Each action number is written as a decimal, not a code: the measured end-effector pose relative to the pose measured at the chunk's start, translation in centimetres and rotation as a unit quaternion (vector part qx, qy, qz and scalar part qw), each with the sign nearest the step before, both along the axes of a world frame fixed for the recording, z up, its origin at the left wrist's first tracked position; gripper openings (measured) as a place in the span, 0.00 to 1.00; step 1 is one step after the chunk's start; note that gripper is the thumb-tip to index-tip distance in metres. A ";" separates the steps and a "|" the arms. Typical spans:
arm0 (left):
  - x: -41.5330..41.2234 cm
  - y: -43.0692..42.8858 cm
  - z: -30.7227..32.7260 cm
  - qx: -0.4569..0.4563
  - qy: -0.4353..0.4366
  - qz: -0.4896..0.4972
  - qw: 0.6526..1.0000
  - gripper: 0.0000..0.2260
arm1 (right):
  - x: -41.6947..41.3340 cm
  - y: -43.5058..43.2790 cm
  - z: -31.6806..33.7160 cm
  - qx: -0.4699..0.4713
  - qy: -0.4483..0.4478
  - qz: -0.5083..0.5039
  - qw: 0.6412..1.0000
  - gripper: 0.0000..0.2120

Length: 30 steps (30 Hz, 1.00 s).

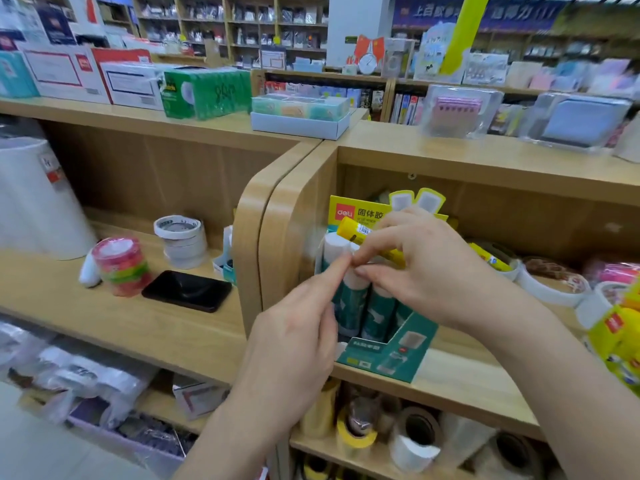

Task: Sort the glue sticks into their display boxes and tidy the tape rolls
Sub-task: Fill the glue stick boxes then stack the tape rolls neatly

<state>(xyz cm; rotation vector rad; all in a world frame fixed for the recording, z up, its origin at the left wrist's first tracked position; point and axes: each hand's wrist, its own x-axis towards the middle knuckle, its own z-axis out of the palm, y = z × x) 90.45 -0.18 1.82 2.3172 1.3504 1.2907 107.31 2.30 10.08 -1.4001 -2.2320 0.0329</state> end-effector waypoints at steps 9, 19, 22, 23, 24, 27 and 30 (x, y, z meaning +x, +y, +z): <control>0.4 0.8 0.7 0.008 0.053 0.020 0.998 0.23 | 0.2 0.3 0.8 -0.033 -0.043 0.006 0.998 0.06; 1.2 -0.1 3.2 -0.010 -0.147 -0.011 0.989 0.15 | 3.0 -1.7 0.5 -0.036 0.299 0.063 0.951 0.09; 2.2 -0.4 5.8 -0.066 -0.263 -0.080 0.959 0.14 | 3.5 -3.4 0.8 -0.117 0.435 0.131 0.883 0.10; 2.5 -0.4 6.5 -0.087 -0.281 -0.109 0.950 0.15 | 3.7 -3.8 0.8 -0.125 0.446 0.132 0.877 0.12; 2.9 -0.2 6.9 -0.104 -0.289 -0.137 0.942 0.16 | 3.9 -4.3 0.7 -0.123 0.448 0.125 0.877 0.13; 4.0 -0.2 7.5 -0.112 -0.278 -0.174 0.938 0.12 | 4.7 -5.6 0.8 -0.077 0.453 0.088 0.884 0.11; 5.5 -1.1 7.4 -0.088 -0.263 -0.178 0.944 0.06 | 6.2 -6.8 0.5 -0.019 0.510 0.065 0.857 0.10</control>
